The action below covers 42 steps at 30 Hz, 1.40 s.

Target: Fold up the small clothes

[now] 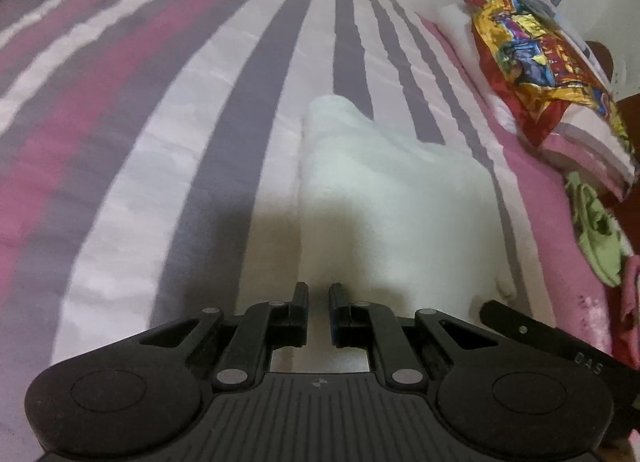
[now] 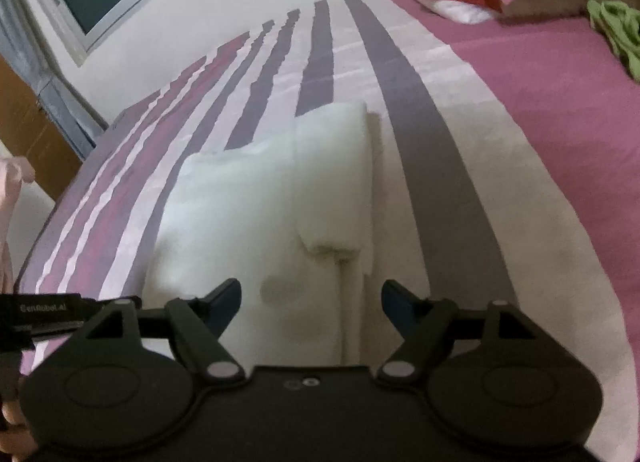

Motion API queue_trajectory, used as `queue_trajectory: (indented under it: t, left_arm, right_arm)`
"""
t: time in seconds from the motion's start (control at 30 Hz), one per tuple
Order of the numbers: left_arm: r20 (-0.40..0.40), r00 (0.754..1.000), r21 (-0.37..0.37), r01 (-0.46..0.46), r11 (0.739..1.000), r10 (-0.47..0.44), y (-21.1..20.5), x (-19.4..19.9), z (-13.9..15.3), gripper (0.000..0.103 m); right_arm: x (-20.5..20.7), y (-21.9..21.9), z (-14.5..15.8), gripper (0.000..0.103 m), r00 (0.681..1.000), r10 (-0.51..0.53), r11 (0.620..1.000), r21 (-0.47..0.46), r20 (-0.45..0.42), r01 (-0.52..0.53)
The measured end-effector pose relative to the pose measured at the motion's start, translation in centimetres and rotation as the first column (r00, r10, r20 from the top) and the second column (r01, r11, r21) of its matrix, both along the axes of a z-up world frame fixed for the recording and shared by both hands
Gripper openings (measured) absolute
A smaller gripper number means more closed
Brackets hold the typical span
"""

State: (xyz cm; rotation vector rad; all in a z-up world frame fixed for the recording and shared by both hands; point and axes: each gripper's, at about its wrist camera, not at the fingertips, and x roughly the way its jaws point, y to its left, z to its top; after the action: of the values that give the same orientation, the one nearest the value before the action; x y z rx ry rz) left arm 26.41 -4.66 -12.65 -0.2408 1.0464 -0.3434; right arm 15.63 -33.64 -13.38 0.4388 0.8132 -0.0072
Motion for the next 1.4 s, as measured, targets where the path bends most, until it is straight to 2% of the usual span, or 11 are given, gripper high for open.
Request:
queue_trajectory:
  t: [0.2,0.37,0.43,0.5,0.57,0.7,0.73,0.83,0.87,1.23,1.4]
  left_arm:
    - [-0.023,1.000,-0.075,0.000,0.997,-0.002,0.6,1.0,-0.7,0.008]
    - [-0.030,1.000,0.025,-0.003,1.000,0.004,0.8,0.5,-0.7,0.009]
    - [0.079,0.997,0.148,-0.025,0.989,0.014,0.4,-0.8,0.3,0.009]
    - [0.264,0.964,0.190,-0.018,0.982,-0.033,0.3,-2.8,1.7,0.009]
    - [0.351,0.936,0.142,-0.023,0.990,-0.029,0.8,-4.0,2.5,0.005]
    - [0.374,0.927,0.071,-0.041,0.997,0.012,1.5,-4.1,3.1,0.000]
    - [0.357,0.934,0.074,-0.053,0.996,0.024,1.5,-3.8,2.9,0.006]
    - [0.201,0.978,0.084,-0.076,0.994,0.058,1.7,-2.2,1.9,0.098]
    - [0.223,0.971,0.056,-0.105,0.993,0.090,1.9,-2.2,1.7,0.103]
    - [0.160,0.987,-0.054,0.030,0.998,-0.021,-0.6,0.6,-0.7,0.102]
    - [0.062,0.998,-0.152,0.003,0.988,0.007,-0.6,1.3,-2.6,0.063]
  right_arm:
    - [1.3,-1.0,-1.2,0.080,1.000,-0.028,0.997,0.075,-0.010,0.029]
    - [1.3,-1.1,-1.5,0.080,1.000,-0.017,0.997,0.077,0.000,0.017]
    - [1.1,-1.2,-1.5,0.080,1.000,-0.021,0.996,0.087,0.003,0.021]
    - [1.0,-1.4,-1.4,0.080,1.000,-0.026,0.995,0.097,0.006,0.025]
    - [0.9,-1.5,-1.4,0.080,1.000,-0.022,0.995,0.096,0.006,0.022]
    - [0.7,-1.4,-1.1,0.080,1.000,-0.021,0.996,0.085,0.009,0.020]
    - [0.6,-1.4,-1.1,0.080,1.000,-0.021,0.996,0.087,0.010,0.020]
    - [0.7,-1.5,-1.1,0.080,1.000,-0.021,0.996,0.087,0.010,0.020]
    - [0.7,-1.5,-1.1,0.081,1.000,-0.021,0.996,0.087,0.010,0.020]
    - [1.4,-1.4,-1.5,0.081,1.000,-0.007,0.996,0.087,0.017,0.005]
    - [2.1,-1.3,-1.7,0.080,1.000,0.008,0.996,0.088,0.025,-0.010]
